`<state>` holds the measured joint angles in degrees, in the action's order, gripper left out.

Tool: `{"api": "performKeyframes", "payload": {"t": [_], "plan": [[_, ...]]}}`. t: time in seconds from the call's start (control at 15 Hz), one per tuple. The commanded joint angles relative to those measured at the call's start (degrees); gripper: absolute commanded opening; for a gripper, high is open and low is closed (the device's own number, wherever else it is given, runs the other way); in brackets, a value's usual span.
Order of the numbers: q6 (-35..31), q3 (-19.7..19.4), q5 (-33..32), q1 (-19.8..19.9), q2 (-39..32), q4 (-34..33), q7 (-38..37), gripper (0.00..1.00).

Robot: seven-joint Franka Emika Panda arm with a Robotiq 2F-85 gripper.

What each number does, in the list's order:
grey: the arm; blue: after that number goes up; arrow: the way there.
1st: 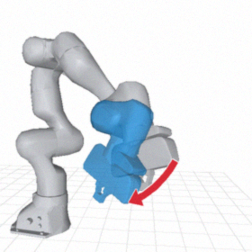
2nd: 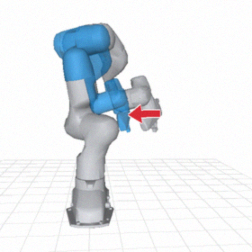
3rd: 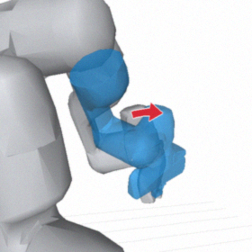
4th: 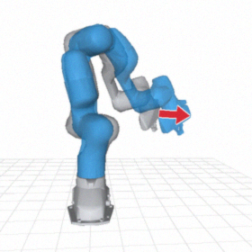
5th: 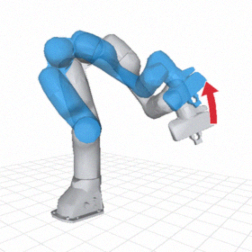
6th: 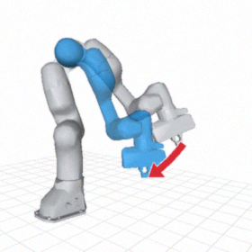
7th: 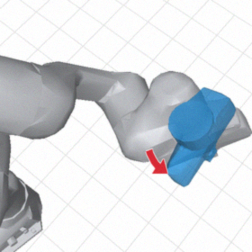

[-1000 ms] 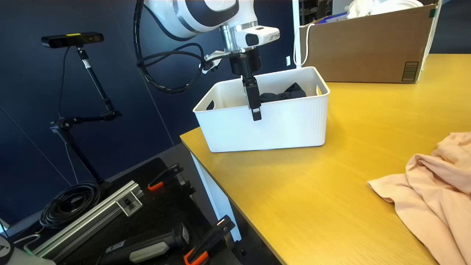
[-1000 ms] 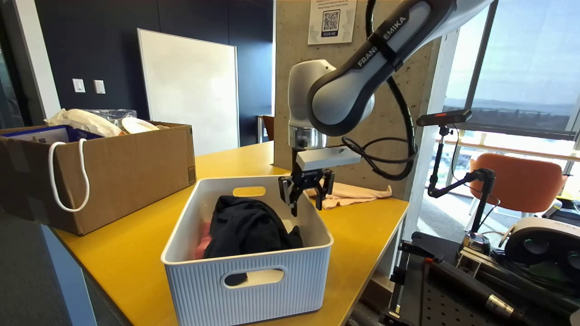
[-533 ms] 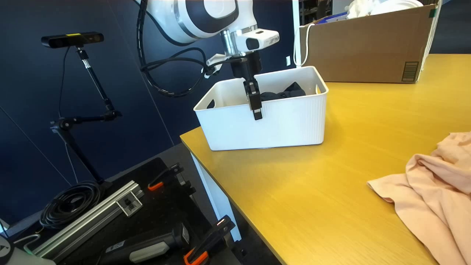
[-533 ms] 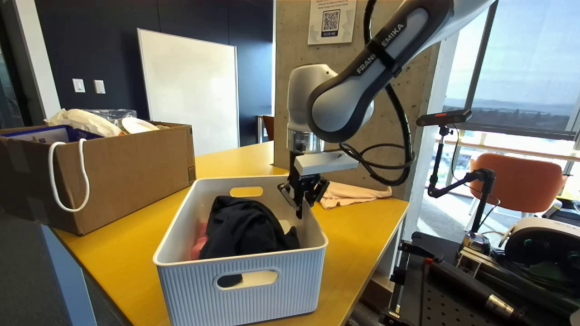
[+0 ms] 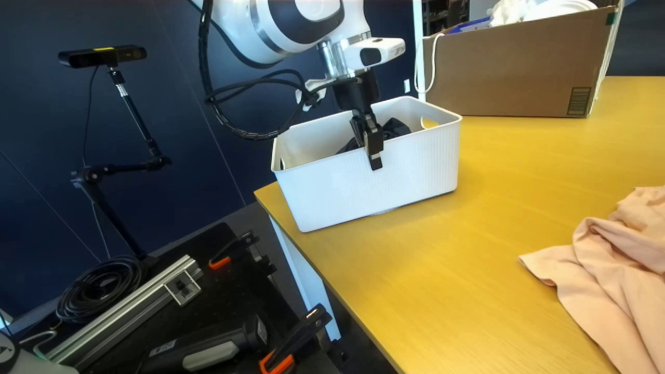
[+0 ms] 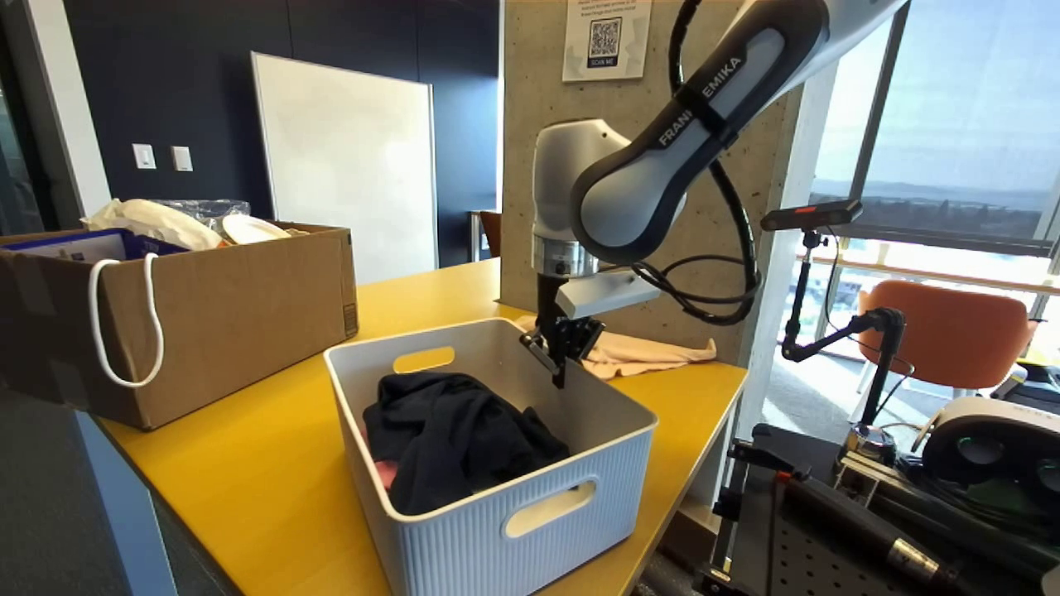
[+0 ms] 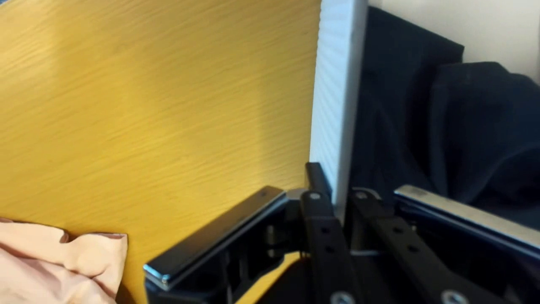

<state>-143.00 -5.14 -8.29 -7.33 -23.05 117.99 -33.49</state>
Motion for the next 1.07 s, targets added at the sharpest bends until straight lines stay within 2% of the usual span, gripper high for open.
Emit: {"api": "performKeyframes", "payload": {"t": [0.0,0.2,0.6,1.0], "plan": [[-0.5,-2.2,-3.3,-0.2,-1.1,-2.6,2.9,0.01],[1.0,-2.9,-5.1,0.0,-2.5,-6.3,6.6,0.01],[-0.6,-1.4,-3.9,1.6,-7.2,-12.8,16.1,0.01],[-2.5,0.4,-4.1,1.0,-7.4,-13.7,22.6,0.01]]}}
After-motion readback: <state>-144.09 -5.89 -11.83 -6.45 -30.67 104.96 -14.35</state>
